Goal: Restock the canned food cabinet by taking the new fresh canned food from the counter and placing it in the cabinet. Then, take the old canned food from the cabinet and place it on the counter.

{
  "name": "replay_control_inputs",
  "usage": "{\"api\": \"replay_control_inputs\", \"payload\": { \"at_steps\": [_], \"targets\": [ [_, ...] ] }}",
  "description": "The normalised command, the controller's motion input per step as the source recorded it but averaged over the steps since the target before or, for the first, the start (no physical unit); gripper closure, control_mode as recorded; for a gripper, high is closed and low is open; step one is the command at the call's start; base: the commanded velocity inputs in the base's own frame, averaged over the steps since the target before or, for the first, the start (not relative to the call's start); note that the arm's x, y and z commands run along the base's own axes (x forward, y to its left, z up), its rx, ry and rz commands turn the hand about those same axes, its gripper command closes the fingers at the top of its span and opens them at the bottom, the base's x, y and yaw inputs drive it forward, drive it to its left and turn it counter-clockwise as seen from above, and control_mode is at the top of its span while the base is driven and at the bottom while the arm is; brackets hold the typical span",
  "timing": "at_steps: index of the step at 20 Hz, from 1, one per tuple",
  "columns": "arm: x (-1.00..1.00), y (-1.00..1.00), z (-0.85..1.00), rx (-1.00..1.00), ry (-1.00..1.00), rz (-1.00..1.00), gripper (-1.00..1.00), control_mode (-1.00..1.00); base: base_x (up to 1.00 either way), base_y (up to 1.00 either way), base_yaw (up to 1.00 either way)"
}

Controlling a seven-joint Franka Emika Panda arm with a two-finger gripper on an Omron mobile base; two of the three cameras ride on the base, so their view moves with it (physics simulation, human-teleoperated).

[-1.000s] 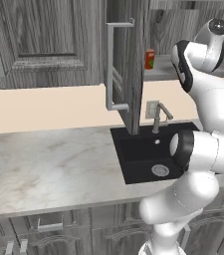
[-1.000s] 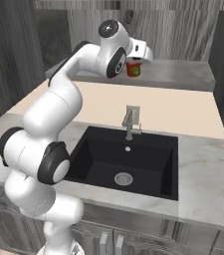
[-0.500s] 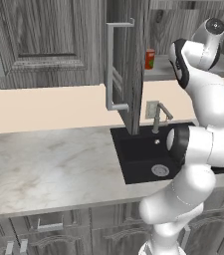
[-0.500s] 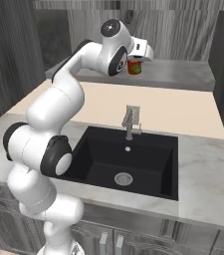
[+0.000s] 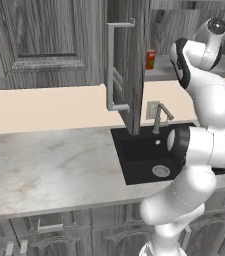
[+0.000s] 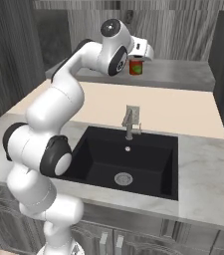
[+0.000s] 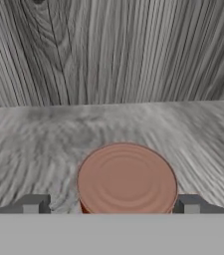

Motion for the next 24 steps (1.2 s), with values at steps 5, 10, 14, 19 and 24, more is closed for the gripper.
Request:
{"api": "replay_control_inputs", "payload": {
  "at_steps": [5, 10, 14, 19, 24],
  "targets": [
    [-0.21, 0.0, 0.01, 0.01, -0.09, 0.0, -1.0, -1.0, 0.0, 0.0, 0.0],
    [-0.73, 0.0, 0.01, 0.01, -0.1, 0.0, -1.0, -1.0, 0.0, 0.0, 0.0],
    [-0.8, 0.03, 0.12, 0.02, -0.12, 0.0, -1.0, -1.0, 0.0, 0.0, 0.0],
    [-0.91, 0.3, 0.14, 0.0, -0.04, 0.0, -1.0, -1.0, 0.0, 0.0, 0.0],
    [-0.81, 0.62, 0.0, 0.0, 0.0, 0.02, -1.0, -1.0, 0.0, 0.0, 0.0]
  ]
}}
